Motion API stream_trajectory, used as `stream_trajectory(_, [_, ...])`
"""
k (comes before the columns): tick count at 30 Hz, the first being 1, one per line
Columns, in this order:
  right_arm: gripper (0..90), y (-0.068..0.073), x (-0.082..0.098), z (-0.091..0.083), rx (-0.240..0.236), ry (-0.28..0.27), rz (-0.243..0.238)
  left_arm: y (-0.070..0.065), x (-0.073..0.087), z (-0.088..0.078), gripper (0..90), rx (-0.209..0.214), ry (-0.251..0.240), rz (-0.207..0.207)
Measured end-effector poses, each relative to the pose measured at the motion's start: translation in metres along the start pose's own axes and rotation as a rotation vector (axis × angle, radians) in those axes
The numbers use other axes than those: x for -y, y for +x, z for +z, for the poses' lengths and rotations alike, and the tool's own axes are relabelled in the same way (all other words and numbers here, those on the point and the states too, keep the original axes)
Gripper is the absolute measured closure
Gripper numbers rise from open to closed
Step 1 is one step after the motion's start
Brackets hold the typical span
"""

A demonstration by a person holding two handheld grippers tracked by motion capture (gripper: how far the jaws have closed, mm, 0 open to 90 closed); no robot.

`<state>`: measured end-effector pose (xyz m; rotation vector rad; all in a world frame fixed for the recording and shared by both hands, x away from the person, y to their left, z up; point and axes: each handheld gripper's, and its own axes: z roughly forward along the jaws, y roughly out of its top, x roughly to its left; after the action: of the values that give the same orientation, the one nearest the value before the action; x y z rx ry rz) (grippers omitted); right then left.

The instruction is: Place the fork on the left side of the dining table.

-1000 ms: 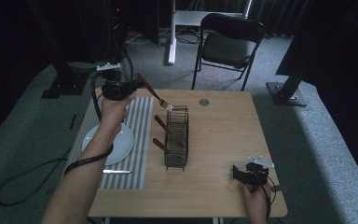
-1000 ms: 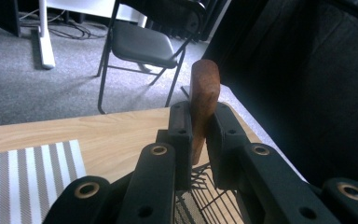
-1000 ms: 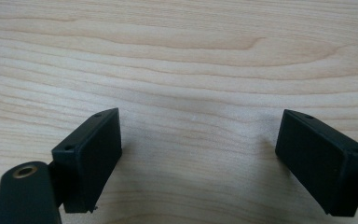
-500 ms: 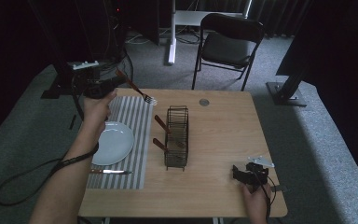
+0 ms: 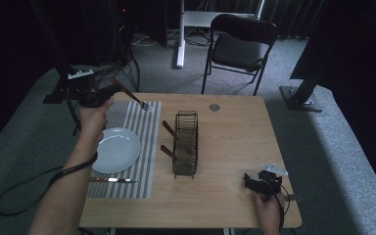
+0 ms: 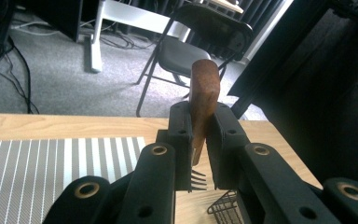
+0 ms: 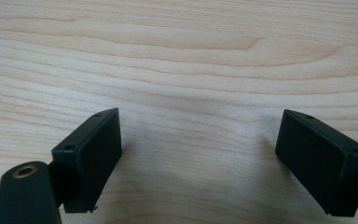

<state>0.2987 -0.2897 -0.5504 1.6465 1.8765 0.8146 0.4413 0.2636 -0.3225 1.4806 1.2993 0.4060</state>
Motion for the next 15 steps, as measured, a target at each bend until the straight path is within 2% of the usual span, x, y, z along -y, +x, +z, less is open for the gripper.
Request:
stream_trajectory(4, [14.0,0.0,0.0,0.0,0.0,0.0,0.0,0.011,0.006,0.004,80.5,-0.014,0.01,-0.028])
stream_trajectory(8, [14.0,0.0,0.0,0.0,0.0,0.0,0.0,0.016,0.012,0.006,80.5,-0.017,-0.002,-0.011])
stream_trajectory(15, [14.0,0.0,0.0,0.0,0.0,0.0,0.0,0.032,0.023,0.012,80.5,-0.035,0.003,-0.056])
